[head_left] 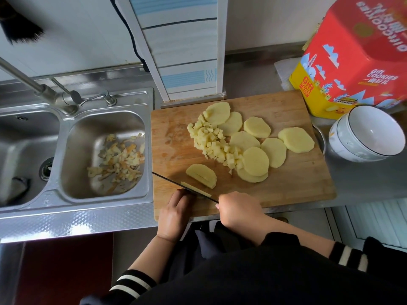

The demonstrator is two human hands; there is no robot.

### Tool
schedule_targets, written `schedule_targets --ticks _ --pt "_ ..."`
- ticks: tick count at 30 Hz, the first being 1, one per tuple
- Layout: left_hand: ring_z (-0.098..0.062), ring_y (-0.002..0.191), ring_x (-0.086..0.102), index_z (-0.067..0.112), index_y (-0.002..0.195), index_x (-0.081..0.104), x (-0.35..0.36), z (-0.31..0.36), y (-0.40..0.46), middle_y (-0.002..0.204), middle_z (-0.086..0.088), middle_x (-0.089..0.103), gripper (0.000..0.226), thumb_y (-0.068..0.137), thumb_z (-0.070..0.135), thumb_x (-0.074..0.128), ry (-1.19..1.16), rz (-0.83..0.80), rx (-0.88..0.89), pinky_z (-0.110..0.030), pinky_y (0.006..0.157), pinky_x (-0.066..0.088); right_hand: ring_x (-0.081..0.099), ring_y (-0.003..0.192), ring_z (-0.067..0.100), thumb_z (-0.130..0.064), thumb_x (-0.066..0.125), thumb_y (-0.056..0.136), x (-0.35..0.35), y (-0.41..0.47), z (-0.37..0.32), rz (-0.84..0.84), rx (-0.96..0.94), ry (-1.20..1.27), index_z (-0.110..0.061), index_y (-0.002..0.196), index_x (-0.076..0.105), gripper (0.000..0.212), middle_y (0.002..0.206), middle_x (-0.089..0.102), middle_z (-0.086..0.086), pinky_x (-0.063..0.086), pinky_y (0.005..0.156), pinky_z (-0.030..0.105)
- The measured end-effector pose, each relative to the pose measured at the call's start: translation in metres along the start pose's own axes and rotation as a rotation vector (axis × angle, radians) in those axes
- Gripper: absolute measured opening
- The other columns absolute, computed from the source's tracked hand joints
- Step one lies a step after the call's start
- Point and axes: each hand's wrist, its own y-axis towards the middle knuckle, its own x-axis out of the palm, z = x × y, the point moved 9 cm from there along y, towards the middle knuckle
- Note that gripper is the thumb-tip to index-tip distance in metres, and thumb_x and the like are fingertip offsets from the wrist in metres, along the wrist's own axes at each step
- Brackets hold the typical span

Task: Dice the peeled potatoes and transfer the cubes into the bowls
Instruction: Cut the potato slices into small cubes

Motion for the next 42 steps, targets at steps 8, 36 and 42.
schedule_targets --ticks 8,36,42 --pt "-0.025 0.089 0.054 0.015 0.108 0.056 -0.031 0.019 0.004 0.108 -0.002 0.052 0.014 0.097 0.021 0.052 -0.012 0.051 0.078 -0.037 0.071 0.049 0.051 0.073 0.025 -0.017 0.045 0.099 0.0 -0.001 0.0 -0.012 0.01 0.015 -0.011 0.101 0.06 0.016 0.075 0.052 0.001 0.032 0.053 0.028" --pt "-0.017 0.09 0.051 0.018 0.113 0.069 0.015 0.02 0.096 0.091 0.007 0.056 0.02 0.098 0.018 0.056 0.525 -1.358 -0.055 -0.026 0.078 0.042 0.062 0.099 0.035 -0.006 0.045 0.092 0.001 -0.017 -0.009 0.156 -0.112 0.089 -0.007 0.109 0.056 0.02 0.108 0.064 0.012 0.037 0.069 0.033" --pt "-0.013 0.087 0.055 0.021 0.12 0.065 0.011 0.016 0.093 0.109 0.002 0.063 0.026 0.095 0.019 0.059 0.457 -1.45 -0.151 -0.025 0.079 0.047 0.062 0.098 0.034 -0.005 0.045 0.092 0.001 -0.018 -0.011 0.143 -0.123 0.085 -0.011 0.102 0.055 0.015 0.106 0.065 0.012 0.038 0.07 0.033"
